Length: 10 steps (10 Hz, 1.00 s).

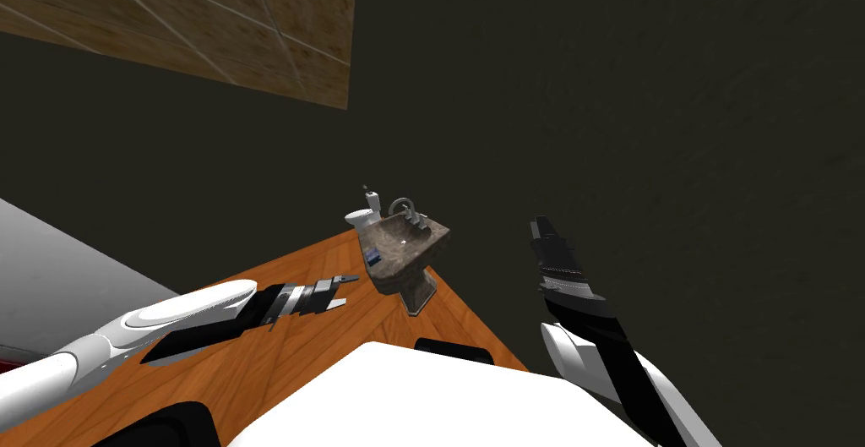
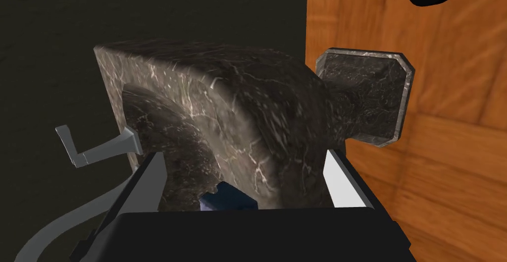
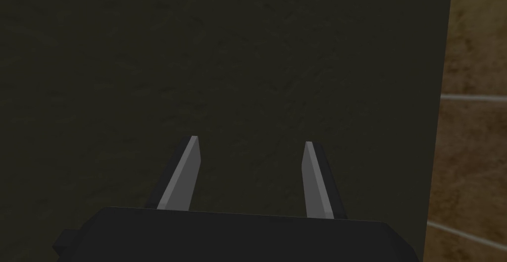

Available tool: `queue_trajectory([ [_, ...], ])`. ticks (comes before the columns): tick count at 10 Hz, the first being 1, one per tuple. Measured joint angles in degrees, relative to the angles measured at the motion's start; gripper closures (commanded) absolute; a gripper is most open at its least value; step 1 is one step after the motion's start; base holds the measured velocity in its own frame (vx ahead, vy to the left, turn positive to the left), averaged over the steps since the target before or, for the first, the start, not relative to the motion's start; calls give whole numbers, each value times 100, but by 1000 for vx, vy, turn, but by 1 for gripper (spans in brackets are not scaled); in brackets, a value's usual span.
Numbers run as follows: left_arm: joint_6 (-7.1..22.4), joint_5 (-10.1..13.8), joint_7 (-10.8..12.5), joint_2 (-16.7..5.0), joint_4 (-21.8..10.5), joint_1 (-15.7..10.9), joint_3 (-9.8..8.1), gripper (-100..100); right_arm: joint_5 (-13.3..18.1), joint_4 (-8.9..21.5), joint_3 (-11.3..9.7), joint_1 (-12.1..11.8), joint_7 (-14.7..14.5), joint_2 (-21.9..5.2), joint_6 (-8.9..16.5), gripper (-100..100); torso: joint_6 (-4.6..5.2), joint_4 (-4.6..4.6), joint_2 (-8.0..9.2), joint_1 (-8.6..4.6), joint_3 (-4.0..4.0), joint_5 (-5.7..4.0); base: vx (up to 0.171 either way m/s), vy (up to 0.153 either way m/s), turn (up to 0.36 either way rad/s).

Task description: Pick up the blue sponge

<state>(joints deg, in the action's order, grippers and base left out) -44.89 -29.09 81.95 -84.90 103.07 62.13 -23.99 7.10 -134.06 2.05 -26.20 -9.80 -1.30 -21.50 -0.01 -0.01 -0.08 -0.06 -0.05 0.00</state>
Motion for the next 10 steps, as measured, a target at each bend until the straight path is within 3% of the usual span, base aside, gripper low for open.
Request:
queue_trajectory([
  [4, -18, -130, 545, -423, -176, 183, -145, -100, 0, 0, 0, 0, 0, 0, 0, 0, -2, 1, 4, 2, 2, 1, 15, -12, -32],
  [10, -115, -396, 1469, -1285, -682, 543, -454, -100, 0, 0, 0, 0, 0, 0, 0, 0, 1, 0, 1, 1, 1, 0, 16, -10, -33],
])
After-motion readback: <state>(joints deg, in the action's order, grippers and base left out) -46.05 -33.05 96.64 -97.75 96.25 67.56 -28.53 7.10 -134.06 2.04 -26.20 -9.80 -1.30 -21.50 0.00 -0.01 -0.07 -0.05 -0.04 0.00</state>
